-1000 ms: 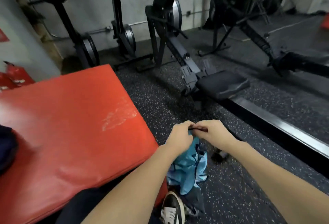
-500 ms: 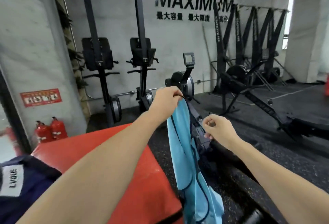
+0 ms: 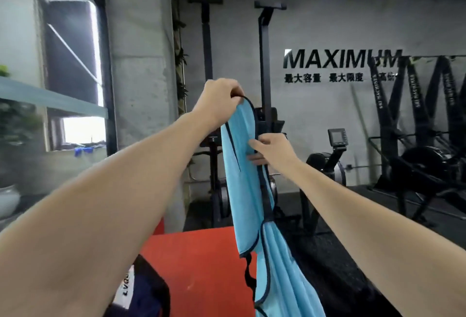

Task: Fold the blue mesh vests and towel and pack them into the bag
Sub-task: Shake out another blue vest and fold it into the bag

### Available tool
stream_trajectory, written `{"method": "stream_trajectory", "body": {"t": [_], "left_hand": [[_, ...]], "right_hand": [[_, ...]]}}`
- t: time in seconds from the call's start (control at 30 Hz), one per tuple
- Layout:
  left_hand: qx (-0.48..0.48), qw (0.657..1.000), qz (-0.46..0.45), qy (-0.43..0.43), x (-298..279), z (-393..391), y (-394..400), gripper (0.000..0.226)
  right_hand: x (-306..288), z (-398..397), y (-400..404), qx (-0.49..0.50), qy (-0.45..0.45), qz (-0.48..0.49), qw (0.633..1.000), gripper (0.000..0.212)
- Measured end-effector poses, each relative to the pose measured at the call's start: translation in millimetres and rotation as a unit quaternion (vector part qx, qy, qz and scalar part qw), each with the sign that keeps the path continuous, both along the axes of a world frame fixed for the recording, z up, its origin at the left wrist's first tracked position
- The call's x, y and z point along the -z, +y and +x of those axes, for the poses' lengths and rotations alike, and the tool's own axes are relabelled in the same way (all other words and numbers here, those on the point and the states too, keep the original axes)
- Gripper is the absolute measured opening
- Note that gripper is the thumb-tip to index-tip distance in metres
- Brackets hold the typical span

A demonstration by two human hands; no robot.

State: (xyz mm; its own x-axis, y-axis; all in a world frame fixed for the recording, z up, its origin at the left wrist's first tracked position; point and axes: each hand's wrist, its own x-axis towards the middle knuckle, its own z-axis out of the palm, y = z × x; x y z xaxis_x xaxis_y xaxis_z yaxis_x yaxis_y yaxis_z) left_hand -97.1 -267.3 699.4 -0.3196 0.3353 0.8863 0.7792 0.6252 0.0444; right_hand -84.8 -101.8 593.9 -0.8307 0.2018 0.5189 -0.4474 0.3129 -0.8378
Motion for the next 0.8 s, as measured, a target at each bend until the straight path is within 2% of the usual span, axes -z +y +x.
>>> {"method": "stream_trajectory", "body": {"t": [0.2,0.3,0.37,0.47,0.6,0.7,0.8], "left_hand": [[-0.039,0.996,0.038,0.075,-45.2,-10.8,-71.2,0.017],[-0.029,0.995,0.055,0.076,-40.9,-19.4,-83.5,0.013],[-0.014,0.998,0.049,0.037,-16.0,-31.0,-83.9,0.009],[-0.004,0.998,0.011,-0.055,55.4,-48.7,-75.0,0.007],[0.039,0.968,-0.047,-0.245,192.2,-61.3,-59.9,0.013],[0.036,0.934,-0.086,-0.346,294.3,-69.0,-64.2,0.021],[0.024,0.900,-0.052,-0.433,378.8,-71.3,-82.8,0.023]], "right_hand": [[-65.0,-36.3,-53.5,-0.089,0.056,-0.030,0.994,0.010],[-58.8,-51.9,-70.3,-0.095,0.068,-0.040,0.992,0.013],[-33.4,-66.7,-72.7,-0.081,0.049,-0.037,0.995,0.018],[31.4,-90.2,-62.9,-0.058,-0.001,-0.026,0.998,0.023],[157.6,-103.6,-34.6,-0.045,-0.103,0.085,0.990,0.009],[254.3,-103.4,-7.6,-0.034,-0.210,0.264,0.941,0.031],[326.6,-89.5,10.7,-0.001,-0.293,0.398,0.869,0.050]]}}
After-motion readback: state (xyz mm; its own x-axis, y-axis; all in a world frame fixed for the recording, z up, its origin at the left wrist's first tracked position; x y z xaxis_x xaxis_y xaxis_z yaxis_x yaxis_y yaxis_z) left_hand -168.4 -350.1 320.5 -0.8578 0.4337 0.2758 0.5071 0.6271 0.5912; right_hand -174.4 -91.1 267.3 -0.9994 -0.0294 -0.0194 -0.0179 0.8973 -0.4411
